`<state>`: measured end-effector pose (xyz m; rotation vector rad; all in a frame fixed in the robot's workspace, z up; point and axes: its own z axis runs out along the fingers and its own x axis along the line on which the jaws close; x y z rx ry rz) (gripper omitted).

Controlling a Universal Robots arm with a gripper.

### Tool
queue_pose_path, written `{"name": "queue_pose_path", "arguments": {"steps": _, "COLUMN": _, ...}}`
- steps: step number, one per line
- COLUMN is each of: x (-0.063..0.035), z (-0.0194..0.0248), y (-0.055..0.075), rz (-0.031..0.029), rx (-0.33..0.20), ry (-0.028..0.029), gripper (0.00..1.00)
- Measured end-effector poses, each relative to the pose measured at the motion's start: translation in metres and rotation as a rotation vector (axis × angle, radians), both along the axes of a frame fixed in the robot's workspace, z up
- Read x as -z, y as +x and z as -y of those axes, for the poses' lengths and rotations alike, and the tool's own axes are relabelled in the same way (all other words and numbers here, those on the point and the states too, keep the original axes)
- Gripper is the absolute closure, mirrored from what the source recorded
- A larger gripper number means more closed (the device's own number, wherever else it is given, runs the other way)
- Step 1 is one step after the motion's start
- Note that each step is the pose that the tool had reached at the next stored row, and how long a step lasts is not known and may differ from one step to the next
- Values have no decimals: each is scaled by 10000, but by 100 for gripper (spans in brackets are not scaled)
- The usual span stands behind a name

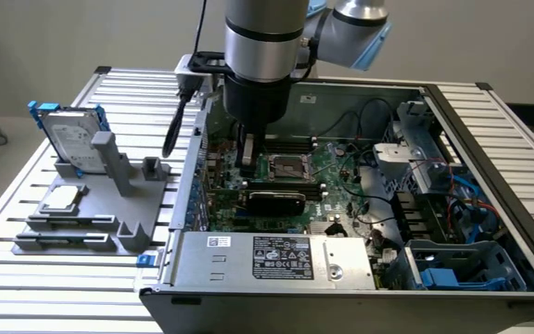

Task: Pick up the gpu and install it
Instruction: 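Press down on the gpu until it lock into place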

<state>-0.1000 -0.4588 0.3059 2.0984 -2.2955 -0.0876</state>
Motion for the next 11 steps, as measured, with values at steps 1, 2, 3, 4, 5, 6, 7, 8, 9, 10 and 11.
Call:
{"name": "queue_pose_path", "arguments": {"steps": 1, "x": 0, "z": 0, "y": 6, "rz": 99, "rx": -9, "ry": 0, "gripper": 89}}
{"name": "queue_pose_path", "arguments": {"steps": 2, "x": 0, "z": 0, "y": 6, "rz": 168, "rx": -10, "ry": 2, "gripper": 89}}
{"name": "queue_pose_path", "arguments": {"steps": 3, "x": 1, "z": 0, "y": 7, "rz": 177, "rx": -10, "ry": 0, "gripper": 89}}
{"name": "queue_pose_path", "arguments": {"steps": 4, "x": 0, "z": 0, "y": 7, "rz": 177, "rx": -11, "ry": -1, "gripper": 89}}
{"name": "queue_pose_path", "arguments": {"steps": 5, "x": 0, "z": 0, "y": 7, "rz": 177, "rx": -10, "ry": -2, "gripper": 89}}
{"name": "queue_pose_path", "arguments": {"steps": 6, "x": -1, "z": 0, "y": 6, "rz": 177, "rx": -9, "ry": -3, "gripper": 89}}
{"name": "queue_pose_path", "arguments": {"steps": 7, "x": -1, "z": 0, "y": 6, "rz": 177, "rx": -9, "ry": -3, "gripper": 89}}
{"name": "queue_pose_path", "arguments": {"steps": 8, "x": -1, "z": 0, "y": 6, "rz": 176, "rx": -9, "ry": -4, "gripper": 89}}
{"name": "queue_pose_path", "arguments": {"steps": 9, "x": -1, "z": 0, "y": 6, "rz": 177, "rx": -9, "ry": -3, "gripper": 89}}
{"name": "queue_pose_path", "arguments": {"steps": 10, "x": -1, "z": 0, "y": 6, "rz": 176, "rx": -9, "ry": -4, "gripper": 89}}
{"name": "queue_pose_path", "arguments": {"steps": 11, "x": -1, "z": 0, "y": 6, "rz": 176, "rx": -9, "ry": -4, "gripper": 89}}
